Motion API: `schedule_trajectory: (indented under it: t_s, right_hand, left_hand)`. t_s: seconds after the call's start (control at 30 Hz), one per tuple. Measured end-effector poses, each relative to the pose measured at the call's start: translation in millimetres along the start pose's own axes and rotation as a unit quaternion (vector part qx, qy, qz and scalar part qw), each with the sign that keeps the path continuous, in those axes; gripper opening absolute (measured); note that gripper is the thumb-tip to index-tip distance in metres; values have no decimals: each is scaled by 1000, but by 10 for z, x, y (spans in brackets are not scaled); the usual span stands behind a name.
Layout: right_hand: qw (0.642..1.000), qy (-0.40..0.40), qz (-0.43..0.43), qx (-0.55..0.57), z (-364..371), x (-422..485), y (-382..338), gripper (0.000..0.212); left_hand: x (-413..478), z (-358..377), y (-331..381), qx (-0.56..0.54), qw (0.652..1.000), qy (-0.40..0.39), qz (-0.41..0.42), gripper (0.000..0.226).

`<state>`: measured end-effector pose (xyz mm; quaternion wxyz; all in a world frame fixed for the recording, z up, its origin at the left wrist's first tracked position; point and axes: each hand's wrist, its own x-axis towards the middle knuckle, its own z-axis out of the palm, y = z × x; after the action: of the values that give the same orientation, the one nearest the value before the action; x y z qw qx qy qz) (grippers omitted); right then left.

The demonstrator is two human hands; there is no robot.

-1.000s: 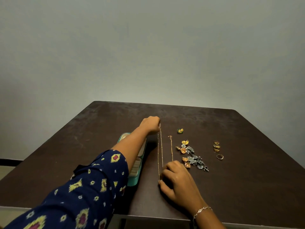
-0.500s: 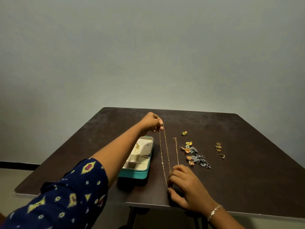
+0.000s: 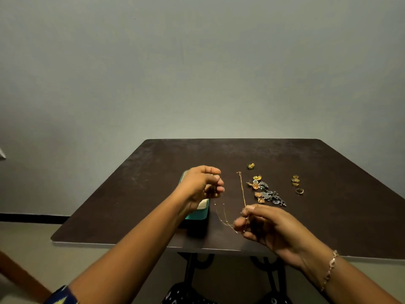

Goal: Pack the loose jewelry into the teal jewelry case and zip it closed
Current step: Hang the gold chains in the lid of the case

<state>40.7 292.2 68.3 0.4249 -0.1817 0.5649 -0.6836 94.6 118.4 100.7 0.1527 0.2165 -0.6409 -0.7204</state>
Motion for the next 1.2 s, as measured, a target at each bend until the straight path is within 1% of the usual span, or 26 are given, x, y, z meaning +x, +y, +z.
schedule_trajectory:
  t_s: [0.13,0.23,0.27,0.4,0.5,0.7,0.8,0.87,1.0,1.07,1.13,1.2]
  right_hand:
    - [998,23,5,51,40,-3,-12,15]
    - [998,13,-10,62,54,-2,13,15]
    - [998,2,-13,63,65,-8,21,18]
    - [997,-38,-24,69,115,-27,52,43]
    - [995,-46,-54,75,127,-30,62,50]
    - [992,-53,-112,3,166,-44,80,51]
    - [986,-43,-143,-75,179,-46,111,50]
    - [981,-33,-150,-114,173,-47,129,50]
    - [978,29,-158,-137,111,-11,164,43]
    - [972,51,-162,-161,63,18,191,44]
    - [972,35,-159,-170,28,56,236,49]
    - [980,10,-143,-137,31,73,273,48]
  left_hand:
    - [-253,-4,-71,-17,1000,-8,-7,19]
    - [-348,-2,-127,-28,999,-15,-11,18]
    - [-366,2,-145,-25,999,-18,-11,18]
    - [-388,1,-192,-20,1000,-3,0,17]
    - [-389,8,-217,-31,999,4,-11,17]
    - [-423,54,-212,-62,997,-38,-24,20]
    - [-445,63,-206,-70,995,-58,-36,21]
    - [-456,61,-194,-69,995,-67,-39,21]
    - [-460,30,-155,-63,995,-66,-41,24]
    - [-475,30,-132,-71,993,-78,-44,23]
    - [-498,47,-124,-71,992,-93,-42,22]
    - [-513,67,-133,-73,991,-105,-42,20]
